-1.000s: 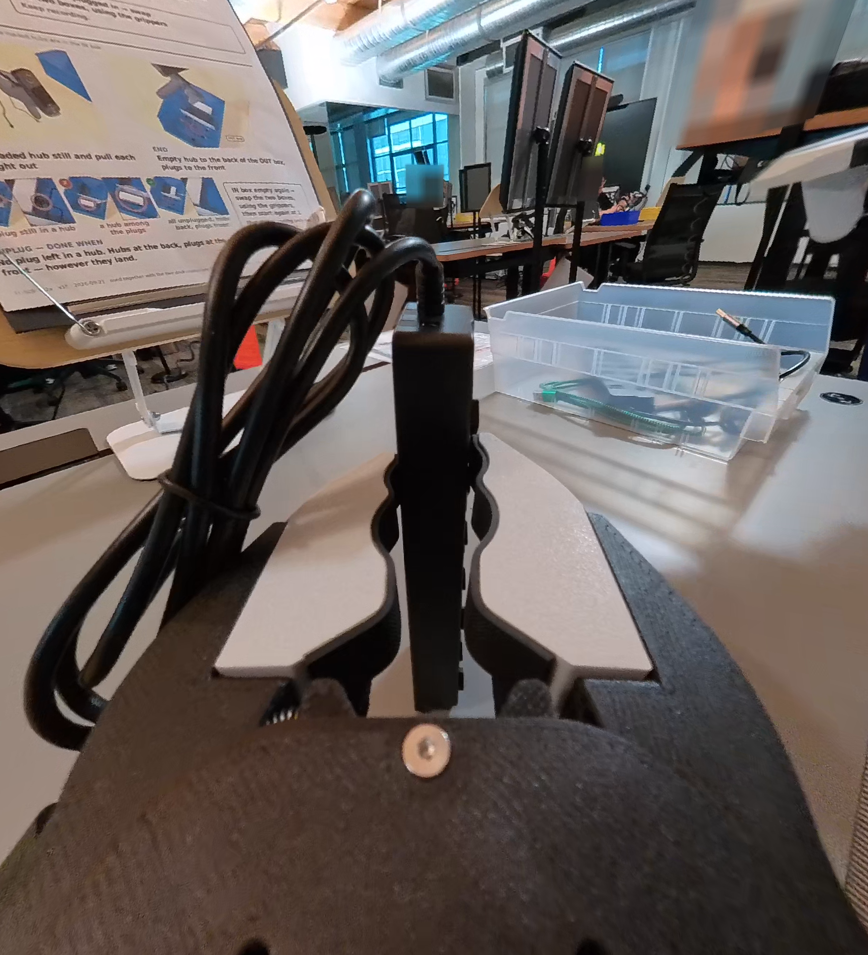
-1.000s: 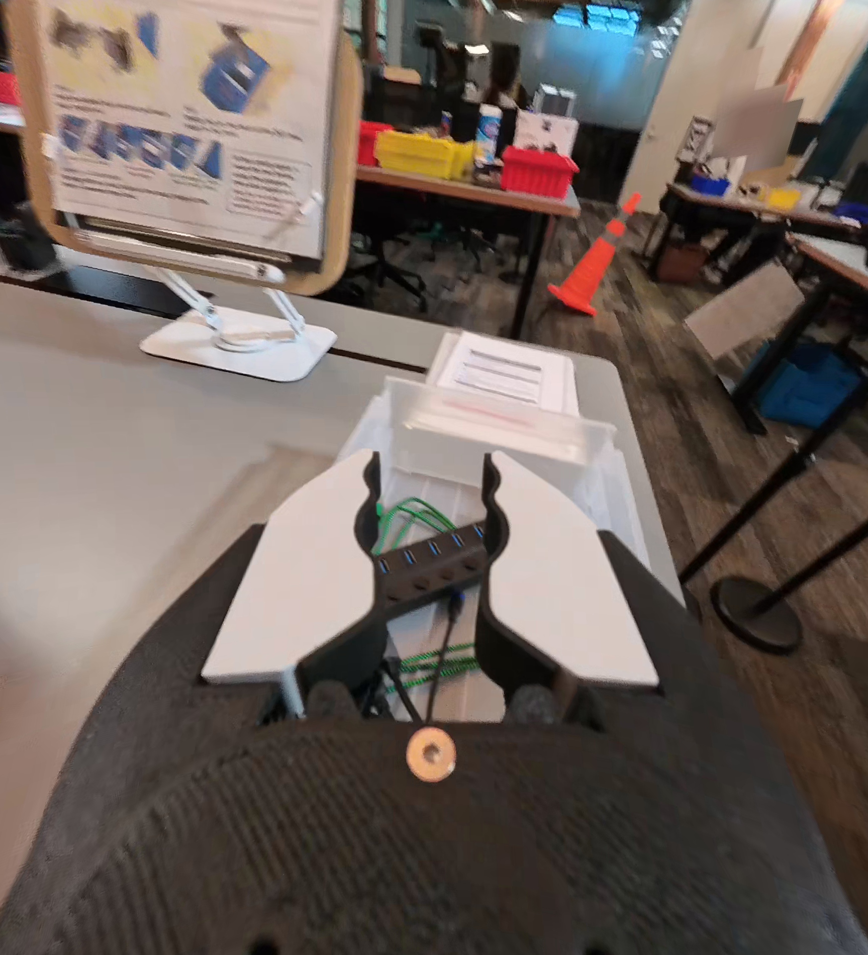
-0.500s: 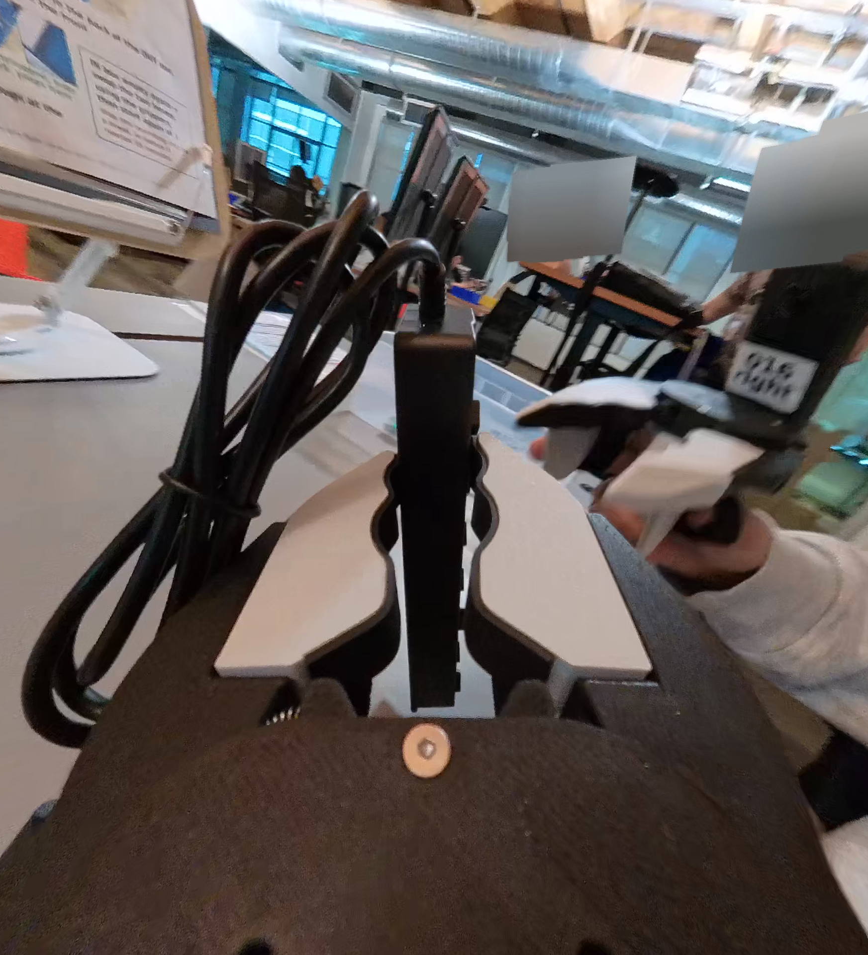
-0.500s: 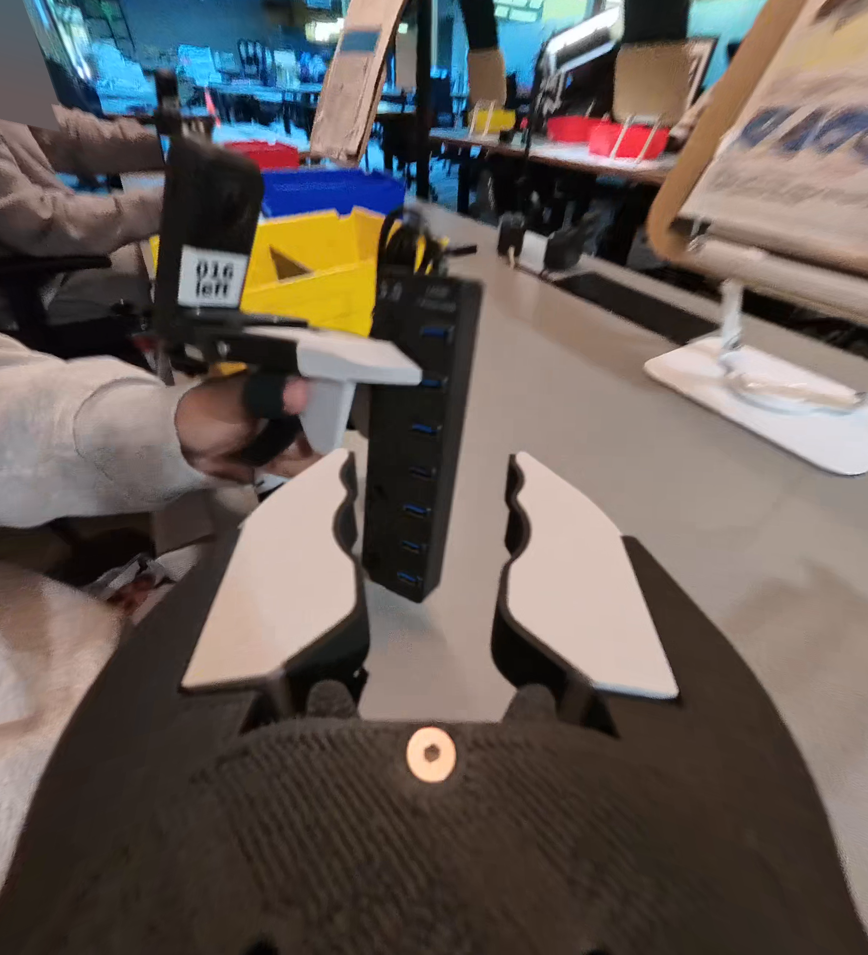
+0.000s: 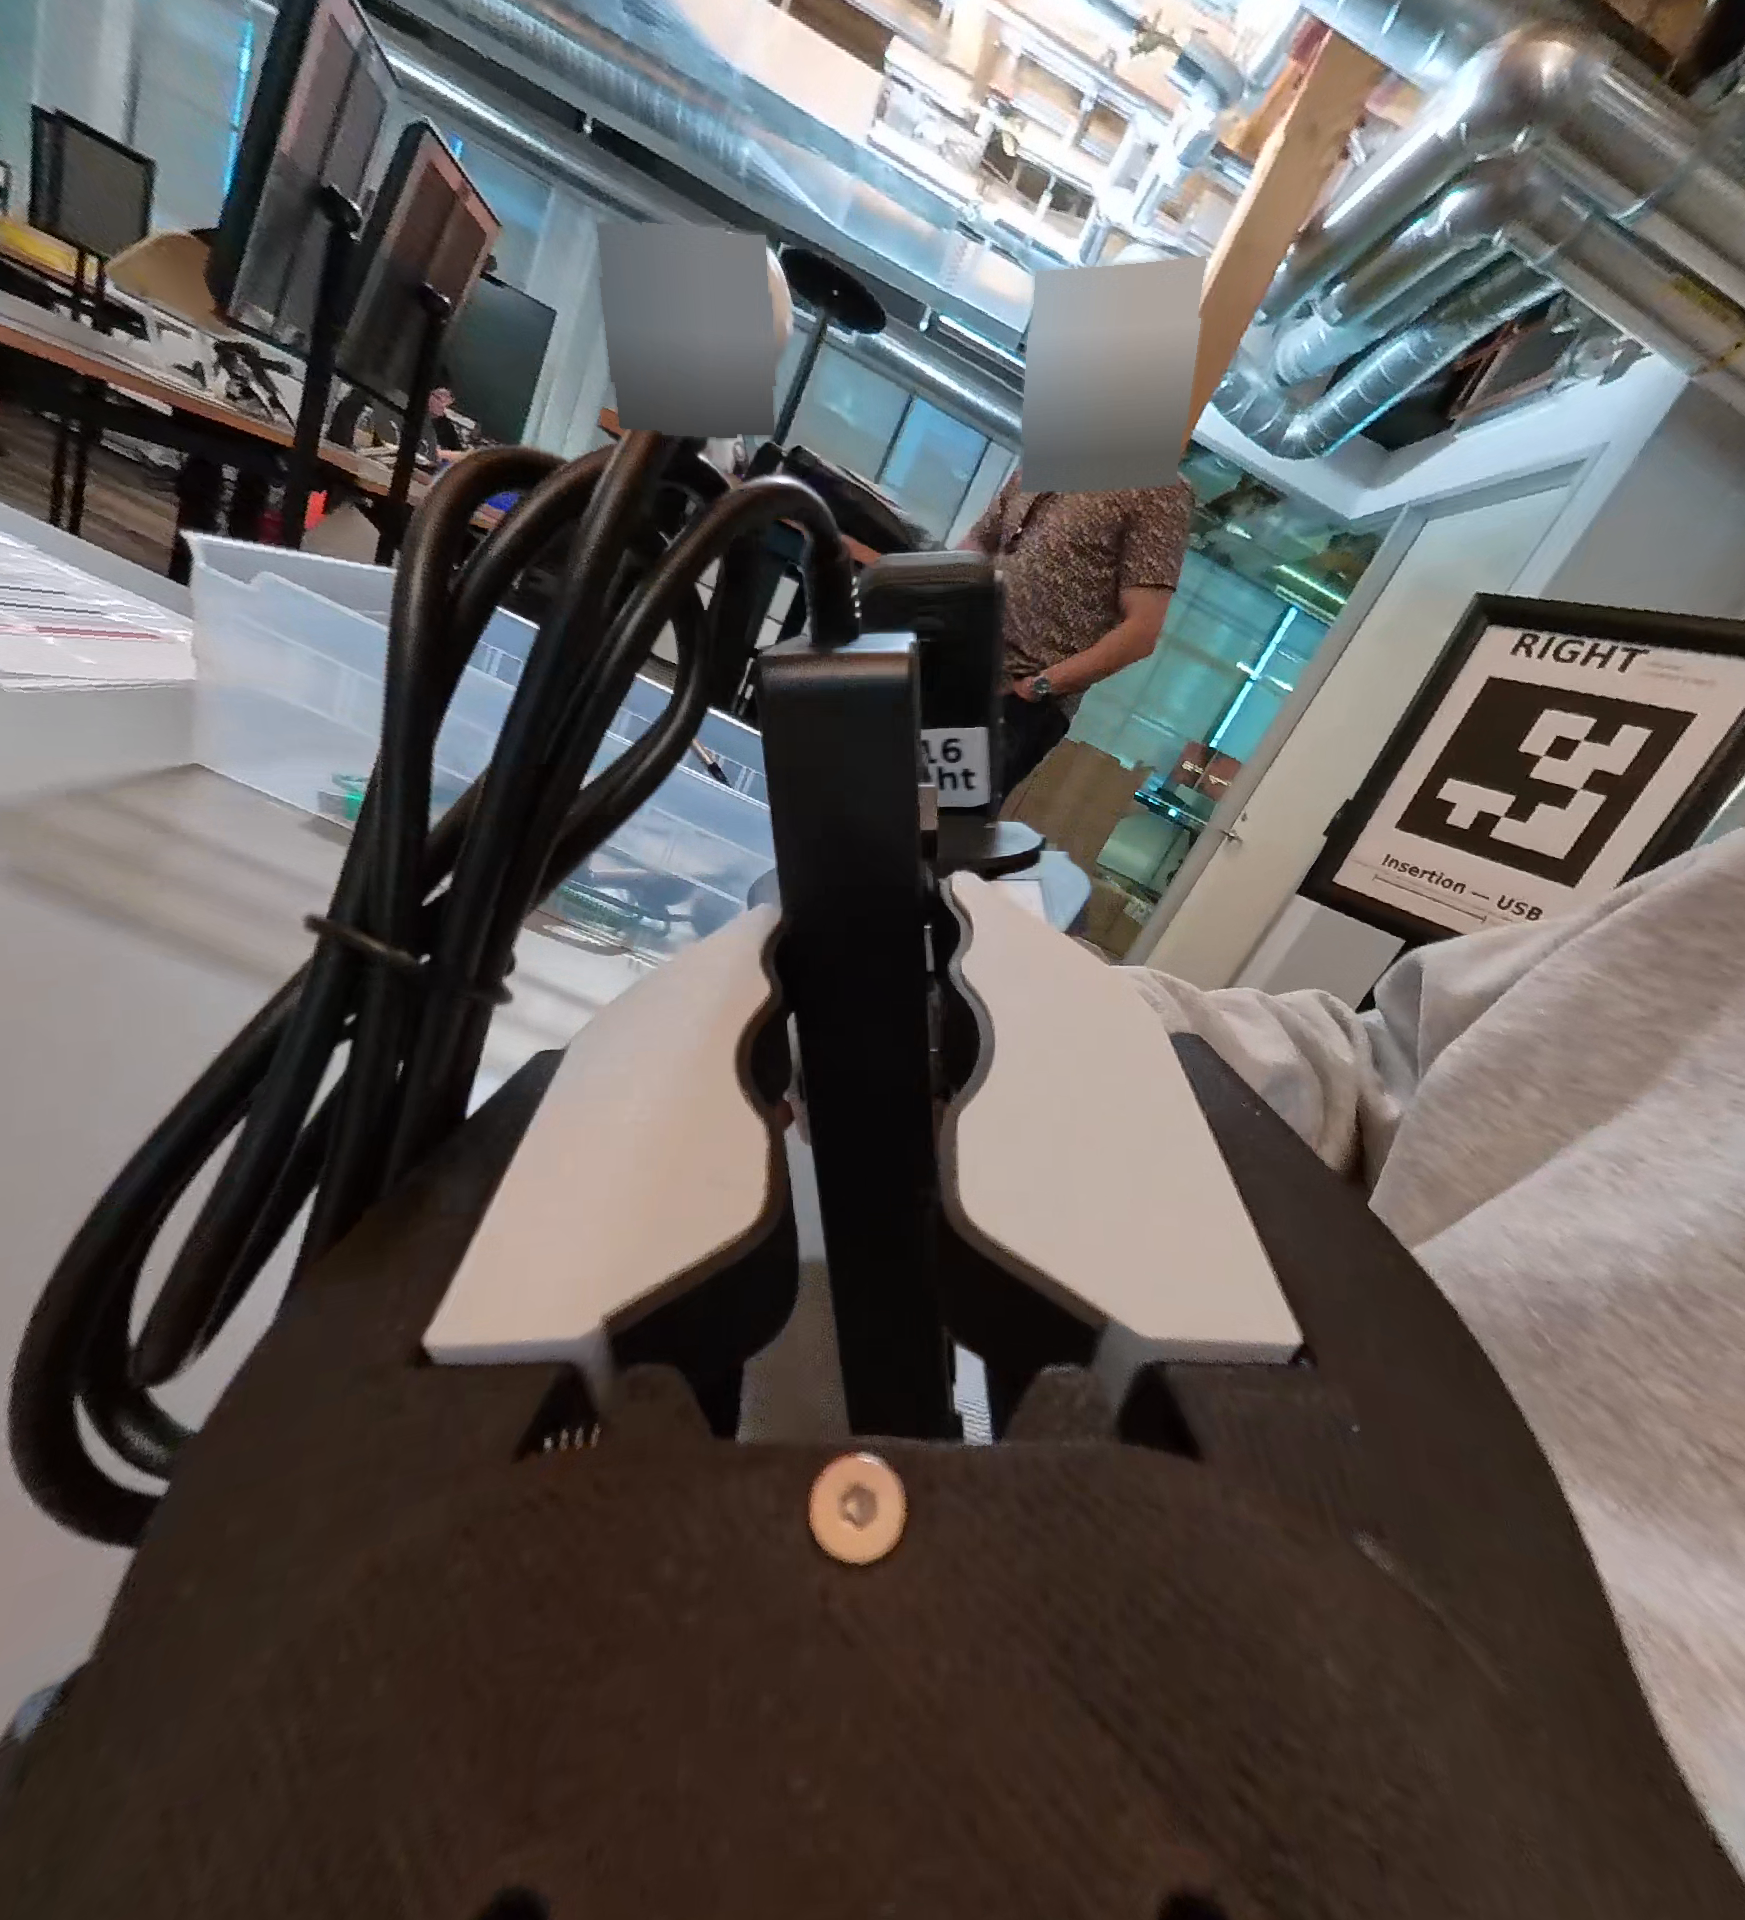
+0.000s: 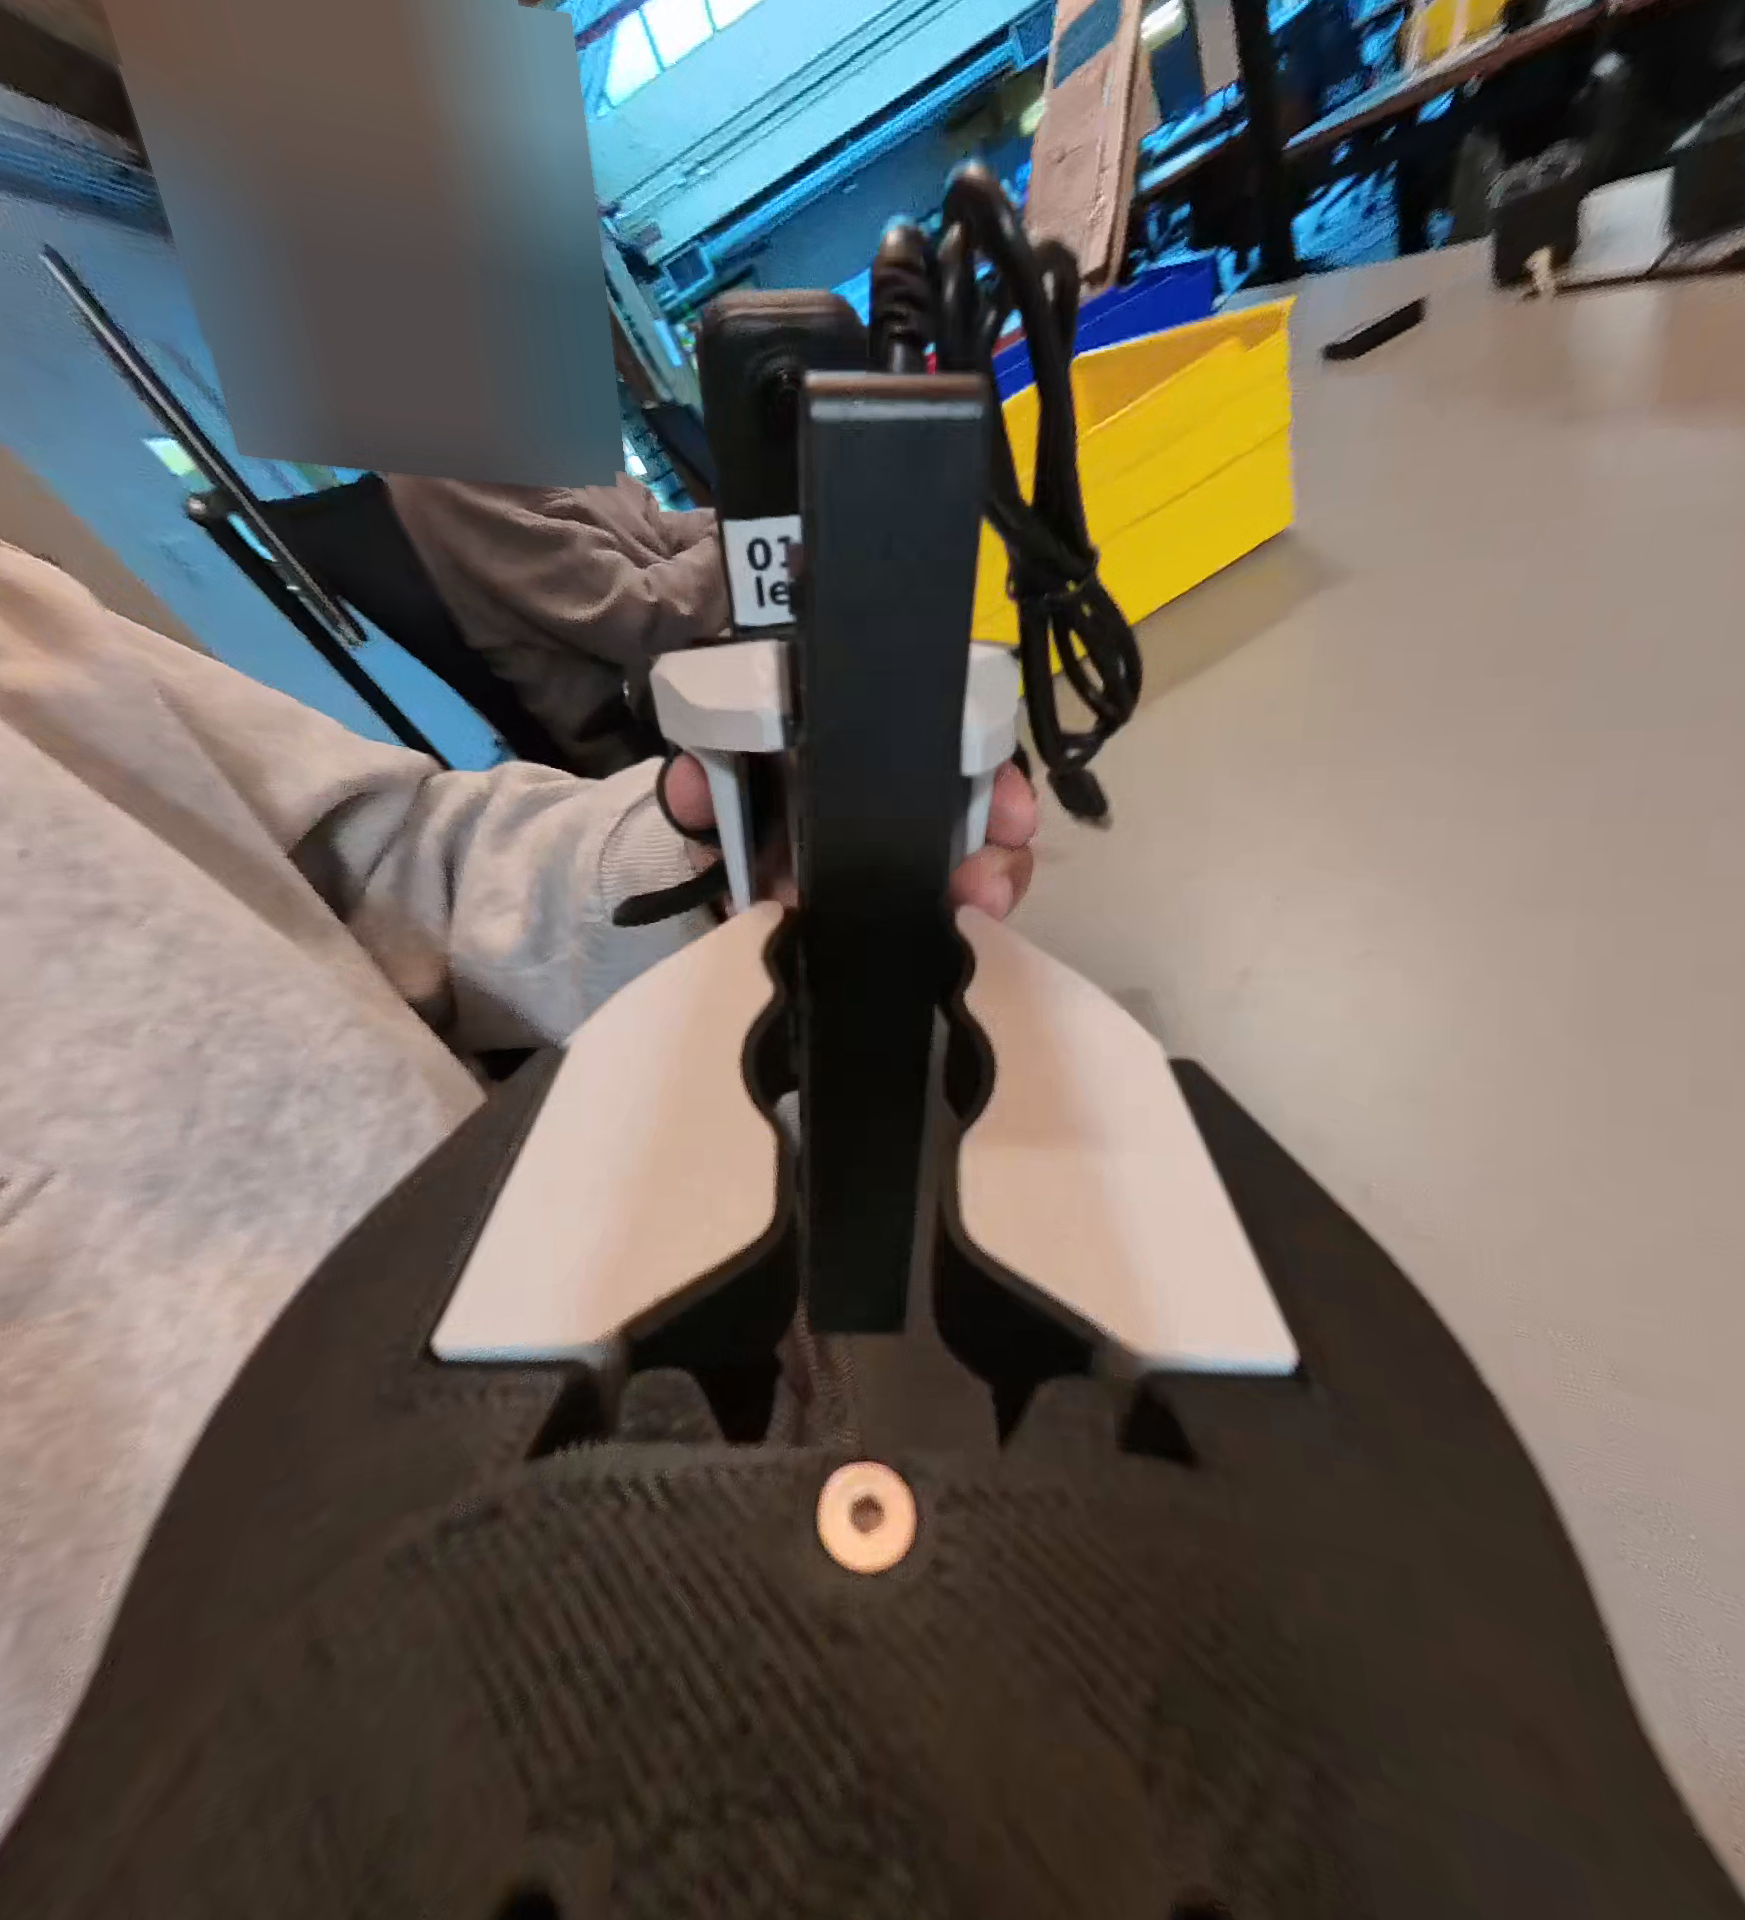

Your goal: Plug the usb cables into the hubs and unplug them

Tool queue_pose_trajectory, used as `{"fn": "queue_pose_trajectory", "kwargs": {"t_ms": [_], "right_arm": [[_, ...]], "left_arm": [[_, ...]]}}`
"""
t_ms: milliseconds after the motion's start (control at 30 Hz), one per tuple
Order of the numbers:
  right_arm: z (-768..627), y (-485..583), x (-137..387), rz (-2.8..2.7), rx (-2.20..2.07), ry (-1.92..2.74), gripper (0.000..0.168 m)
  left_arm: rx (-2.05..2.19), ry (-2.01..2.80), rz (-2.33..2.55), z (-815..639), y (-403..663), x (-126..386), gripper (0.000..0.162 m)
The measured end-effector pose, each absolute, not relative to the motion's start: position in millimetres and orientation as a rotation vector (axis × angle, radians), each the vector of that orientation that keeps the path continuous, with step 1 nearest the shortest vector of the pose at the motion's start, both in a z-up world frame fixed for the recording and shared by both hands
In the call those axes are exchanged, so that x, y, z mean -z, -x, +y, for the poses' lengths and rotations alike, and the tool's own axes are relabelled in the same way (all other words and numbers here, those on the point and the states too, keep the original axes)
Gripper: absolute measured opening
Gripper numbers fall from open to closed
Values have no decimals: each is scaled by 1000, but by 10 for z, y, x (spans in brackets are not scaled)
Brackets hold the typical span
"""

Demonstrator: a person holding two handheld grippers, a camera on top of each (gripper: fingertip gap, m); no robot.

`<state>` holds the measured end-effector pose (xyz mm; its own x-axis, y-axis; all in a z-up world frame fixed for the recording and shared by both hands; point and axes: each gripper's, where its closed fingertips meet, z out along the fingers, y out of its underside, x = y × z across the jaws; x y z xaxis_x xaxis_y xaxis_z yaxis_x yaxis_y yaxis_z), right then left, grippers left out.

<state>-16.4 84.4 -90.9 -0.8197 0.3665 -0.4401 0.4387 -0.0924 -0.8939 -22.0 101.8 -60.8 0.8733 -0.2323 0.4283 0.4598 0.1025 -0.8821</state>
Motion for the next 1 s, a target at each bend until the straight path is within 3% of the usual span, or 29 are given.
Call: {"fn": "queue_pose_trajectory", "kwargs": {"t_ms": [133,267,700,1000], "right_arm": [[840,157,968,2126,2058,-926,25],[889,163,800,2039,2158,-919,24],[1350,249,401,1679,2393,-981,24],[2776,48,-705,1481,2941,-1108,24]], "left_arm": [[496,1367,-217,1032,243,610,30],[492,1338,-245,1005,302,576,46],[497,1356,-253,1027,299,636,47],[439,1531,-254,1204,244,896,42]]}}
